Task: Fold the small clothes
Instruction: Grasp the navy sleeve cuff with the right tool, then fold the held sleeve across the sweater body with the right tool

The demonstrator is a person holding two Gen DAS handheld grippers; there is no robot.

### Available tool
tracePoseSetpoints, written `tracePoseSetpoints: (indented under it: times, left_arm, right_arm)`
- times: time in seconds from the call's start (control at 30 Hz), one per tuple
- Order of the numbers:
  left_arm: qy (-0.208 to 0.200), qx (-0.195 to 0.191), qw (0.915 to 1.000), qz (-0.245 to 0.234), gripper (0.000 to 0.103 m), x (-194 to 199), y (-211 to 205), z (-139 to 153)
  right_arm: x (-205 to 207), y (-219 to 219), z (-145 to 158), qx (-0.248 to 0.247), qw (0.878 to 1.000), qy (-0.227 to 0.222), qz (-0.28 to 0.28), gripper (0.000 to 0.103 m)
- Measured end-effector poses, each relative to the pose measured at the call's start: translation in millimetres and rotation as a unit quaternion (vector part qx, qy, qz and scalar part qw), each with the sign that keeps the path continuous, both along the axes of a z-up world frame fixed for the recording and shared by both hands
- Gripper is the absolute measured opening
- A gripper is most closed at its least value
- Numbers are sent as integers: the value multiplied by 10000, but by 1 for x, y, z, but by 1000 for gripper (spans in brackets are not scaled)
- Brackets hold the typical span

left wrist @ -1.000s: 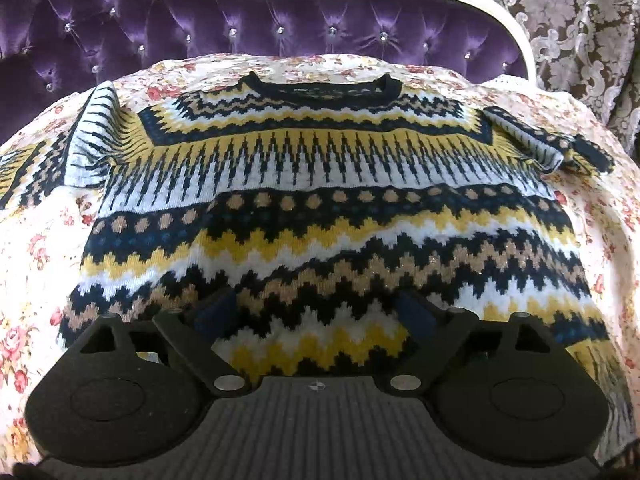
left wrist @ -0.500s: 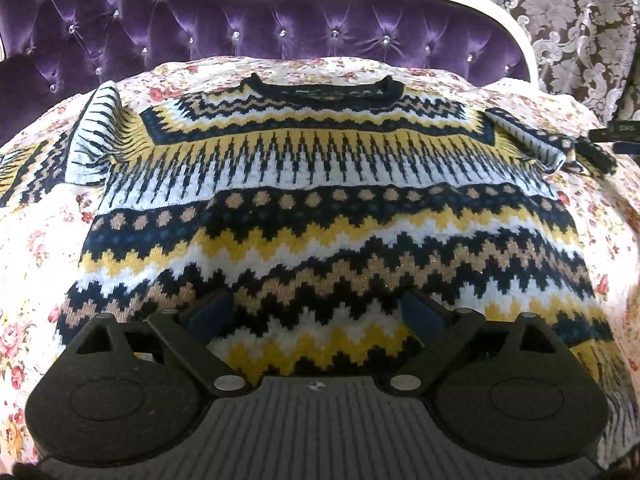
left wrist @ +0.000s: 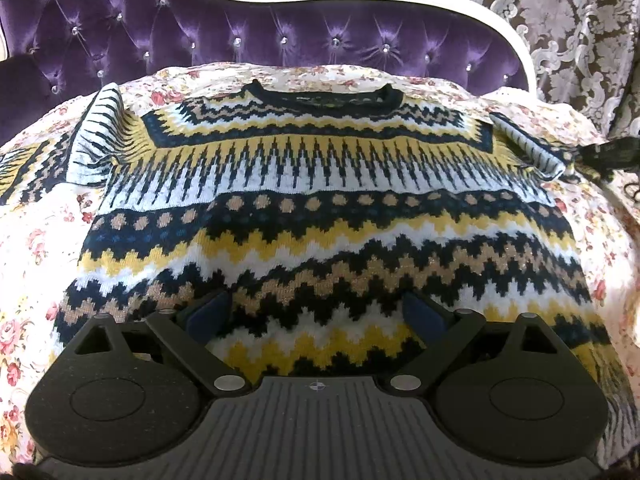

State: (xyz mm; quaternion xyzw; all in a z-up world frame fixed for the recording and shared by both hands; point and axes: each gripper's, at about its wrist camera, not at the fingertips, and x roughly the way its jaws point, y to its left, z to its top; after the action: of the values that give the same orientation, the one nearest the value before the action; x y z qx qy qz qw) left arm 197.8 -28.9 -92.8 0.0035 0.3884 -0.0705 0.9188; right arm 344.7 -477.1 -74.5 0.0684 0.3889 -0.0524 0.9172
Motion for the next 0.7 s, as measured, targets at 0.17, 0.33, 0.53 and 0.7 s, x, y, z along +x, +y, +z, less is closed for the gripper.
tracePoseSetpoints:
  times: [0.17, 0.33, 0.53, 0.7]
  left_arm:
    - [-5, -121, 9999, -14, 94, -2, 3, 2]
    - [34, -588, 9983, -13, 93, -5, 17, 19]
    - [-369, -748, 9963, 214, 93, -15, 46, 53]
    - [-527, -750, 9947, 476, 93, -21, 74, 67]
  right_arm:
    - [-6, -4, 42, 511, 9985, -179, -77, 13]
    - [-14, 24, 92, 1154, 9919, -402, 339, 14]
    - [-15, 89, 138, 2050, 9706, -534, 1141, 14]
    - [-4, 156, 151, 2874, 9410, -470, 1724, 14]
